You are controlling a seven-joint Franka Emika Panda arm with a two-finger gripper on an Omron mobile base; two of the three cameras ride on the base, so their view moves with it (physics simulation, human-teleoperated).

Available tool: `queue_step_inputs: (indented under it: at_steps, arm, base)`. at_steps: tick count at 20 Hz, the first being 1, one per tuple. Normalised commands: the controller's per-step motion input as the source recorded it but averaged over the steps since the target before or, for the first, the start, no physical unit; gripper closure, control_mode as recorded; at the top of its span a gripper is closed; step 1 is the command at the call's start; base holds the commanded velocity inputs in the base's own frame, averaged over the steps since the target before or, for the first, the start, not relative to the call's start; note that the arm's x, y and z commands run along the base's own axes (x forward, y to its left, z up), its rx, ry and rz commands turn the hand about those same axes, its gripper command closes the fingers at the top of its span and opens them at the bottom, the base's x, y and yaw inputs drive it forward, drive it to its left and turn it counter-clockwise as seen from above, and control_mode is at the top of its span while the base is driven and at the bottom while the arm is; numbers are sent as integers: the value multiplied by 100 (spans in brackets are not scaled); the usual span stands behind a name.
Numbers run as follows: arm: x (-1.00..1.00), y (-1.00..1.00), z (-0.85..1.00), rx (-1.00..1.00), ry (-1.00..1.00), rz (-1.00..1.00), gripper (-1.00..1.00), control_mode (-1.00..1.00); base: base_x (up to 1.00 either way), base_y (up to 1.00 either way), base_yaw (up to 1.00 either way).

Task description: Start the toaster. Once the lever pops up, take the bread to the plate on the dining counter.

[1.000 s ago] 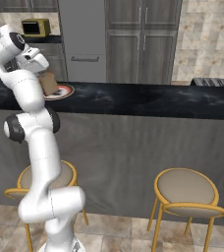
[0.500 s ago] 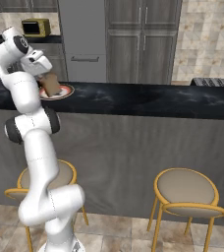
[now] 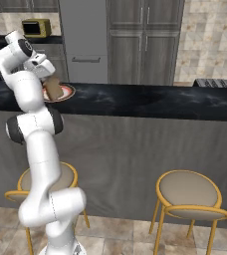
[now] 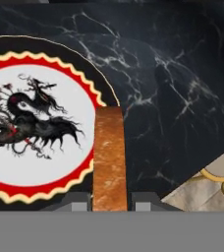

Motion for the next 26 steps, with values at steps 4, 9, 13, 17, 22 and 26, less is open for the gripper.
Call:
queue_step_inputs:
  at_steps: [4,9,13,17,22,26]
  arm:
    - [0,0,1,0,0,0,-100,-100]
    - [0,0,19,0,0,0,-100,-100]
    - [0,0,41,0,0,-1,-100,-100]
    - [0,0,47,0,0,-3,-100,-100]
    - [0,5,50,0,0,-4,-100,-100]
    - [-23,11,40,0,0,-3,-100,-100]
  base:
    - [0,0,0]
    - [0,0,0]
    - [0,0,0]
    - [0,0,0]
    - [0,0,0]
    - [0,0,0]
